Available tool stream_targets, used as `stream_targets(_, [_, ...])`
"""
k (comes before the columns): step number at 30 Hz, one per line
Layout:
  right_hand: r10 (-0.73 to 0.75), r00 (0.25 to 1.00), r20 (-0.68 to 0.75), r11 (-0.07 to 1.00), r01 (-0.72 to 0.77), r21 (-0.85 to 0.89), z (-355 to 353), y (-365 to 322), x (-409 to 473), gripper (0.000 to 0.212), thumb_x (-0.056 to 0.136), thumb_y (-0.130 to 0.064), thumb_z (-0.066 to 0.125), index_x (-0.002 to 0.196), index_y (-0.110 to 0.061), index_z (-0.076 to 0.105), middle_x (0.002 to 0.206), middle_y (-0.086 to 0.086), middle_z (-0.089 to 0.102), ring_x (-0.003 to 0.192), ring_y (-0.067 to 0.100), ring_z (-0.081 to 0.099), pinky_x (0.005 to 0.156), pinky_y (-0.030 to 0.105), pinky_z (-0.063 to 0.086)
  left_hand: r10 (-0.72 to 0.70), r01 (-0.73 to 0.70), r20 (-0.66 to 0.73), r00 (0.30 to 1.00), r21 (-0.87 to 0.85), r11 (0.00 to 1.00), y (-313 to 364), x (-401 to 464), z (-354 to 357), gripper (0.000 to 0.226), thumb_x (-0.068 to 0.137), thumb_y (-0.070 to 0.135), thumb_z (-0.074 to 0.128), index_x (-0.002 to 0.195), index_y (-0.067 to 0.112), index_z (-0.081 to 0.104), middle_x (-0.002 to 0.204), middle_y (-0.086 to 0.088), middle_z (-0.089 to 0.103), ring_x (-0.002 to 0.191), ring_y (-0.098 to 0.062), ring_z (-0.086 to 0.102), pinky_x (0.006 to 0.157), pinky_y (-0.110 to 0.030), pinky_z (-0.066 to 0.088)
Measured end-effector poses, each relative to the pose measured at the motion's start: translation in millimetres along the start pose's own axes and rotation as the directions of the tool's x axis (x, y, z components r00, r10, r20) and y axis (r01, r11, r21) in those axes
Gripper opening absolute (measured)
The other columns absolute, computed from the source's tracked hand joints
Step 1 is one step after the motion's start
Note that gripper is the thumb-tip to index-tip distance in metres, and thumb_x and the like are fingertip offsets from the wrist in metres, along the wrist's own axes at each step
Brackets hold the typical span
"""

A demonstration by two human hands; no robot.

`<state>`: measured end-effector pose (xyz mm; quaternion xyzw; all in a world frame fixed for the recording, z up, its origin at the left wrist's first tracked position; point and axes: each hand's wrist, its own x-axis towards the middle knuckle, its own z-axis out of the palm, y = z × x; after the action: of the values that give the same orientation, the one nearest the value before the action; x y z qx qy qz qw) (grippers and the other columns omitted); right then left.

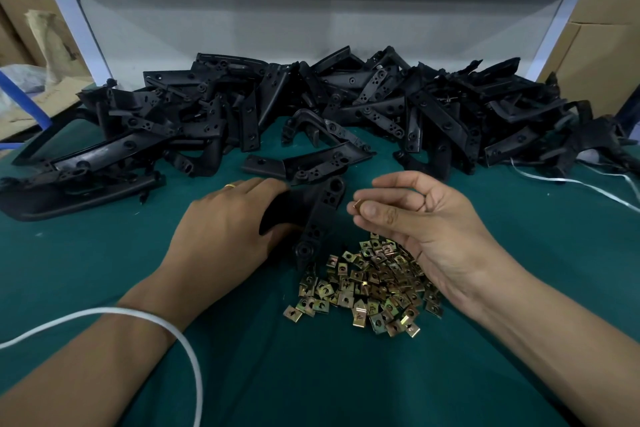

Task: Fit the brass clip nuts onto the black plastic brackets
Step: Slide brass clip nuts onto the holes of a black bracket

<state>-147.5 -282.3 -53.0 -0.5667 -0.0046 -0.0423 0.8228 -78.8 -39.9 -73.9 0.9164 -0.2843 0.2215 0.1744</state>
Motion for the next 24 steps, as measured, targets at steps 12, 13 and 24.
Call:
stream_targets(12, [-0.014, 1.000, -0.007, 0.997, 0.013, -0.076, 2.3, 0.1, -2.3, 0.060, 0.060, -0.007, 0.090, 0.115, -0.001, 0.066, 0.106, 0.020, 0.079, 0.101, 0.034, 0.078, 0.088, 0.037, 0.064, 0.002, -0.003, -0.046, 0.999, -0.021, 1.000, -0.5, -0.6, -1.4, 0.045, 0.085, 0.051, 0.061, 0.123, 0.027, 0.063, 0.111, 0.008, 0.071, 0.098, -0.027, 0.068, 0.071, -0.041, 0.054])
stream_targets(13, [-0.009, 1.000, -0.004, 0.998, 0.009, -0.056, 2.7, 0.9, -2.7, 0.058, 0.062, -0.007, 0.090, 0.114, 0.000, 0.066, 0.105, 0.022, 0.078, 0.099, 0.035, 0.078, 0.083, 0.035, 0.064, 0.003, -0.004, -0.053, 0.999, -0.022, 1.000, -0.4, -0.5, -1.7, 0.045, 0.085, 0.050, 0.061, 0.123, 0.027, 0.063, 0.112, 0.008, 0.071, 0.098, -0.027, 0.068, 0.070, -0.041, 0.054])
stream_targets(24, [-0.045, 0.999, 0.013, 0.990, 0.046, -0.133, 5.7, 7.3, -2.5, 0.052, 0.060, -0.014, 0.093, 0.107, -0.006, 0.071, 0.096, 0.015, 0.079, 0.082, 0.027, 0.078, 0.076, 0.028, 0.062, 0.043, -0.043, -0.016, 0.999, 0.015, 0.999, 4.9, -0.7, -2.5, 0.042, 0.083, 0.045, 0.066, 0.120, 0.026, 0.066, 0.107, 0.008, 0.073, 0.094, -0.025, 0.069, 0.068, -0.036, 0.049])
